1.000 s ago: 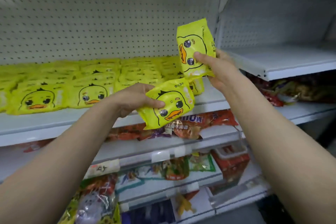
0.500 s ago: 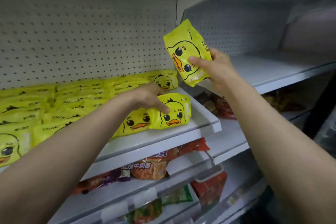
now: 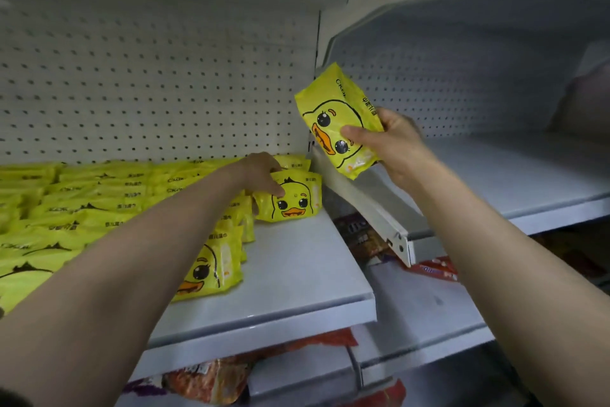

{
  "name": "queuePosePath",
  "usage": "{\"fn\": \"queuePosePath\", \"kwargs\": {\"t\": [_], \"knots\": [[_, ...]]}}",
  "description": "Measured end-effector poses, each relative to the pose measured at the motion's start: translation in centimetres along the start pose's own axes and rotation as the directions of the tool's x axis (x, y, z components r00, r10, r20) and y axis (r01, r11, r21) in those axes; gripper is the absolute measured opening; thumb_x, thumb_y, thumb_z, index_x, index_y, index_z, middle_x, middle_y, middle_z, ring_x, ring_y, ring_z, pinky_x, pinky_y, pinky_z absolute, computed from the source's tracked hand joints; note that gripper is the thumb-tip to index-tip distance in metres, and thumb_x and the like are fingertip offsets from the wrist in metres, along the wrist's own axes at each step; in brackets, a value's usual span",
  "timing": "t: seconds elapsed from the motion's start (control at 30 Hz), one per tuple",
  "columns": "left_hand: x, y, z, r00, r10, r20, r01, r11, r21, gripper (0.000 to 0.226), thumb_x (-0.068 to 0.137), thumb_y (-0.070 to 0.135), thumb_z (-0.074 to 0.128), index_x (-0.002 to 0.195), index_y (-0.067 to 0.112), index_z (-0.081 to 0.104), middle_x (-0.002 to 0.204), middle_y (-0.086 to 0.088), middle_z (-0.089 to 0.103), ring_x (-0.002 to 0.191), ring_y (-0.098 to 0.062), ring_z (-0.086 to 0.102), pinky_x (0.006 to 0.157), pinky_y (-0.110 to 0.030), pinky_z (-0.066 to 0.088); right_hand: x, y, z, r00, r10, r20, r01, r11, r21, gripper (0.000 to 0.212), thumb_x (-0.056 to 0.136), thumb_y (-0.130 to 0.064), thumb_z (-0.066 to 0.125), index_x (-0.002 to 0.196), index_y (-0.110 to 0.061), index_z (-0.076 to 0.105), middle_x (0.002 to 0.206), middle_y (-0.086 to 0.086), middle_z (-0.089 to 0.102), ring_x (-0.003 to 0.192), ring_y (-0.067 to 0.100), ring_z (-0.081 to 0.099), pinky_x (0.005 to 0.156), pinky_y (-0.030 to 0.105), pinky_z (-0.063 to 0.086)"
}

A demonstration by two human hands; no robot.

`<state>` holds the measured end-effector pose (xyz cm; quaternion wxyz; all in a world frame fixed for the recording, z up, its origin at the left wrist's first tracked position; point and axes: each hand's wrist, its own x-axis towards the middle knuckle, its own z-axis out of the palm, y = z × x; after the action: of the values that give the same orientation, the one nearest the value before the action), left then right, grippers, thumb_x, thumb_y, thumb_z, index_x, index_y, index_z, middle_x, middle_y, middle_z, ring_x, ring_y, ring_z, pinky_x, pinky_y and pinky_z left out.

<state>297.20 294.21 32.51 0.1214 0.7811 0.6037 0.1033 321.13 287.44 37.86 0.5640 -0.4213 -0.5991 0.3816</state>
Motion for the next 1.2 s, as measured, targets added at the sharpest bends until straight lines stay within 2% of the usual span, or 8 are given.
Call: {"fn": "queuePosePath", "kwargs": {"t": [0.13,0.27,0.43,0.77,0.87,0.93,1.07,1.2], "knots": [[1.6,-1.3,0.5,0.998,-0.01,-0.069,0.012,0.999,0.033,0.058,0.071,0.035,0.079,0.123,0.02,0.059,0.124,-0.004,0.057,0.103,-0.017,0.051,0.082,-0.028,0.041,1.6,1.1,-0.9,1.0,-0.025,0.006,0.025,0.998,-0.058,0.033,0.074,-0.011,0.084,0.104,-0.015,0.071,0.096,0.002,0.077,0.085,0.022,0.075,0.076,0.039,0.06],[3.0,-1.9,0.9,0.992,-0.021,-0.124,0.033,0.995,0.095,0.067,0.071,0.033,0.08,0.131,0.018,0.054,0.135,-0.004,0.052,0.124,-0.024,0.046,0.094,-0.032,0.04,2.5,1.7,-1.3,0.999,-0.019,0.031,0.021,0.998,-0.058,0.034,0.075,-0.009,0.082,0.107,-0.01,0.07,0.097,0.005,0.076,0.088,0.025,0.074,0.08,0.045,0.06],[4.1,-2.5,0.8,0.986,-0.008,-0.165,0.024,0.996,0.091,0.058,0.068,0.023,0.083,0.119,0.016,0.057,0.123,-0.007,0.059,0.109,-0.025,0.055,0.085,-0.034,0.047,3.4,2.0,-1.4,0.998,-0.013,0.061,0.017,0.998,-0.057,0.034,0.074,-0.009,0.083,0.106,-0.011,0.071,0.096,0.003,0.077,0.085,0.023,0.074,0.075,0.04,0.06],[3.8,-3.7,1.5,0.972,-0.1,-0.211,0.133,0.98,0.147,0.058,0.076,0.038,0.076,0.121,0.015,0.048,0.116,-0.006,0.055,0.105,-0.027,0.055,0.074,-0.032,0.045,4.3,3.3,-0.4,0.991,0.048,0.127,-0.034,0.994,-0.108,0.033,0.073,-0.008,0.084,0.104,-0.012,0.071,0.096,0.006,0.076,0.085,0.025,0.074,0.076,0.038,0.061],[3.4,-4.4,1.0,0.964,-0.068,-0.258,0.095,0.991,0.094,0.046,0.079,0.033,0.074,0.115,0.014,0.052,0.116,-0.007,0.058,0.104,-0.026,0.054,0.081,-0.036,0.048,4.8,3.4,0.2,0.982,0.057,0.182,-0.023,0.983,-0.183,0.033,0.074,-0.008,0.083,0.105,-0.009,0.072,0.094,0.006,0.077,0.083,0.023,0.074,0.074,0.037,0.06],[2.7,-4.9,-0.1,0.934,-0.075,-0.35,0.058,0.997,-0.06,0.035,0.084,0.027,0.069,0.112,0.012,0.056,0.114,-0.008,0.061,0.102,-0.025,0.055,0.082,-0.034,0.047,5.5,3.5,0.6,0.976,0.054,0.212,0.003,0.966,-0.259,0.032,0.071,-0.01,0.086,0.1,-0.01,0.072,0.09,0.006,0.077,0.08,0.021,0.074,0.075,0.039,0.061],[0.0,-4.6,-2.6,0.833,-0.107,-0.543,-0.069,0.954,-0.292,0.024,0.093,0.031,0.059,0.108,0.011,0.062,0.102,-0.002,0.064,0.091,-0.018,0.059,0.076,-0.027,0.042,7.0,3.2,2.4,0.948,0.066,0.312,0.114,0.844,-0.525,0.036,0.064,-0.02,0.09,0.096,-0.019,0.074,0.089,-0.003,0.076,0.082,0.015,0.073,0.083,0.038,0.059],[-2.1,-3.9,-3.2,0.869,-0.022,-0.494,-0.194,0.904,-0.38,0.023,0.091,0.041,0.06,0.104,0.022,0.065,0.098,0.011,0.066,0.091,-0.005,0.06,0.073,-0.021,0.044,7.7,2.6,5.7,0.861,0.18,0.475,0.273,0.624,-0.732,0.041,0.067,-0.027,0.089,0.103,-0.023,0.071,0.094,-0.009,0.071,0.086,0.01,0.066,0.075,0.023,0.05]]}}
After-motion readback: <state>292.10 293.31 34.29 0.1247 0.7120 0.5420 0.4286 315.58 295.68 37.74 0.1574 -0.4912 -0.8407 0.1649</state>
